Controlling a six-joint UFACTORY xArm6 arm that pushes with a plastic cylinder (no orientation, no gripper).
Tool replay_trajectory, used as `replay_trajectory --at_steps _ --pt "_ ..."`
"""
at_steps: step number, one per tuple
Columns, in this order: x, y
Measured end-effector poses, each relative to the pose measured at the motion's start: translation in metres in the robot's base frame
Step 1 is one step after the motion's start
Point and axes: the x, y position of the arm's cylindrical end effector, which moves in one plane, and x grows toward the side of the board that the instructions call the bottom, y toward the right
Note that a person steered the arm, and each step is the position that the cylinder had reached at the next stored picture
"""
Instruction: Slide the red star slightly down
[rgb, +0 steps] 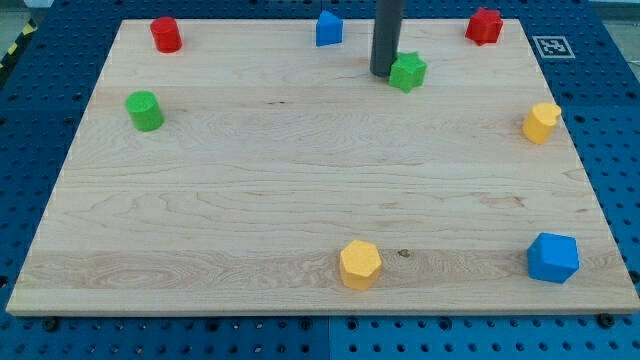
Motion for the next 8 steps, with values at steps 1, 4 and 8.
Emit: replay_trajectory --at_steps 1,4,8 --pt "0.000 0.020" --pt "-0.031 0.081" --pt "-0.069 0.229"
